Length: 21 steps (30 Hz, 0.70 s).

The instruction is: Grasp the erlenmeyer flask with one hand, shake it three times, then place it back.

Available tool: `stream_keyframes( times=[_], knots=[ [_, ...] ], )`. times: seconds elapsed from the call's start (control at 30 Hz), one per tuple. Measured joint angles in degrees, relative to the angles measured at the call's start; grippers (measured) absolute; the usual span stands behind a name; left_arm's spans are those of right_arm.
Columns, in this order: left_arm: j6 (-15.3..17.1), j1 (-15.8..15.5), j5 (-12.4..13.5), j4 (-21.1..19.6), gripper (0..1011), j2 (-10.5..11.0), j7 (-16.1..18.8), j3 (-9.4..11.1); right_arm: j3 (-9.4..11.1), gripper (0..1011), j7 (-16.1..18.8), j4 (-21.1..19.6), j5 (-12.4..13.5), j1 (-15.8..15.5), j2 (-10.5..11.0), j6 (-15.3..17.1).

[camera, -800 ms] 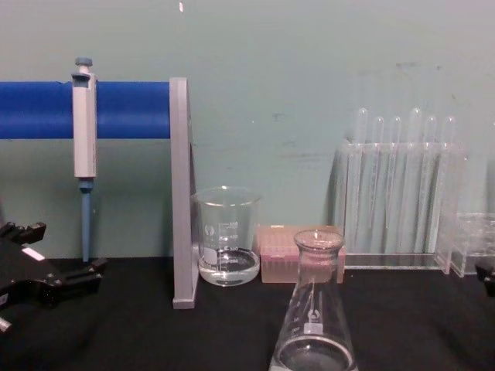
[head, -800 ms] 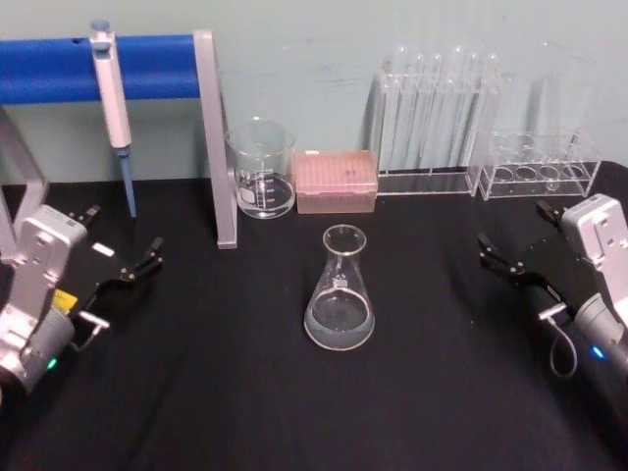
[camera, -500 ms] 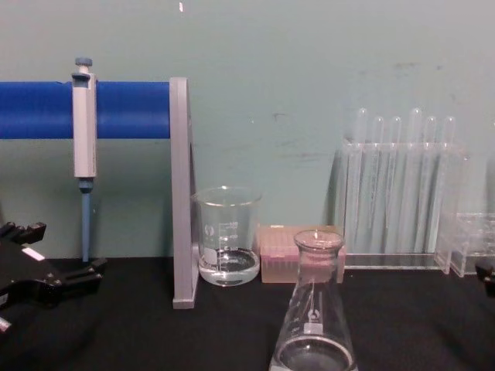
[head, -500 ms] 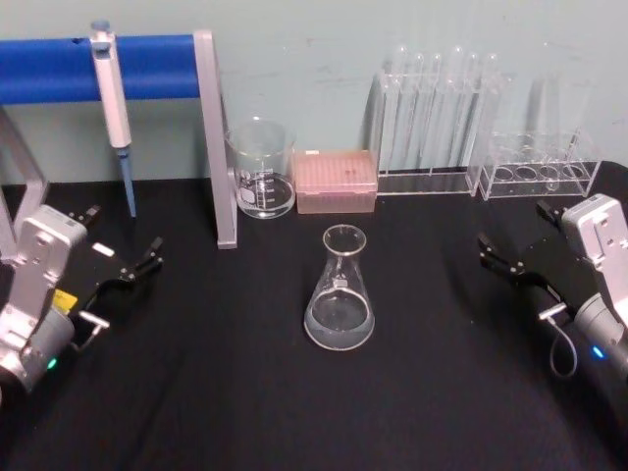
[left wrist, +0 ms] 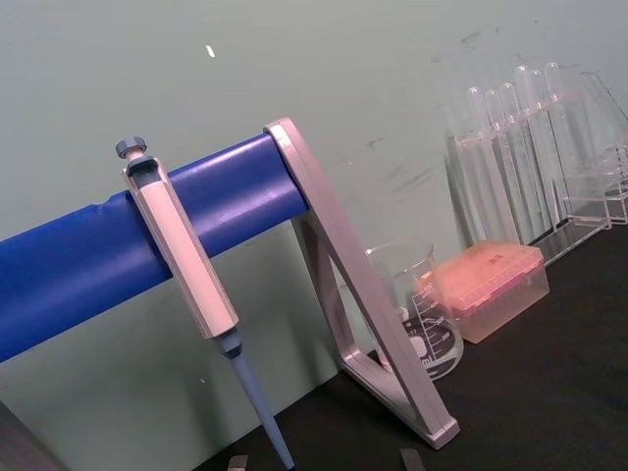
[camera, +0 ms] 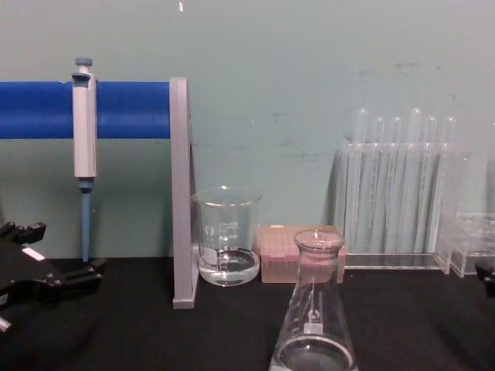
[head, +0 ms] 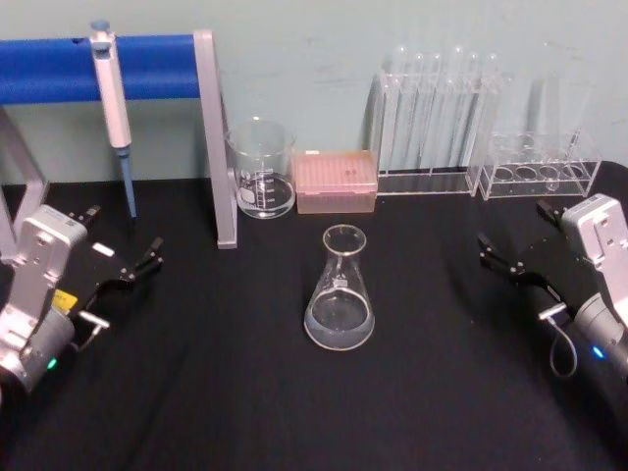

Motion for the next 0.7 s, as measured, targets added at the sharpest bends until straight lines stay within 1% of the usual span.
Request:
stream_keyframes(
  times=[0.2, 0.27, 0.33, 0.4, 0.47, 0.57, 0.6, 0.7],
  knots=[
    [0.0, 0.0, 0.0, 0.0, 1001, 0.0, 0.0, 0.0, 0.0, 1000, 0.0, 0.0, 0.0, 0.0, 0.0, 0.0],
    [0.0, 0.0, 0.0, 0.0, 1001, 0.0, 0.0, 0.0, 0.2, 1000, 0.6, 0.0, 0.0, 0.0, 0.0, -0.4],
    [0.0, 0.0, 0.0, 0.0, 1001, 0.0, 0.0, 0.0, 0.7, 1000, 2.3, 0.0, 0.8, -0.2, 0.0, -0.9],
    [0.0, 0.0, 0.0, 0.0, 1001, 0.0, 0.0, 0.0, 1.3, 1000, 3.8, -0.1, 2.0, -0.4, 0.0, -1.0],
    [0.0, 0.0, 0.0, 0.0, 1001, 0.0, 0.0, 0.0, 2.4, 1000, 7.5, -0.7, 5.3, -0.9, 0.3, -1.4],
    [0.0, 0.0, 0.0, 0.0, 1001, 0.0, 0.0, 0.0, 3.2, 1000, 10.2, -1.3, 7.5, -1.4, 0.6, -1.9],
    [0.0, 0.0, 0.0, 0.0, 1001, 0.0, 0.0, 0.0, 3.8, 1000, 12.1, -1.8, 9.2, -1.8, 0.8, -2.3],
    [0.0, 0.0, 0.0, 0.0, 1000, 0.0, 0.0, 0.0, 4.6, 1000, 15.2, -2.8, 11.6, -2.4, 1.2, -2.8]
  ],
)
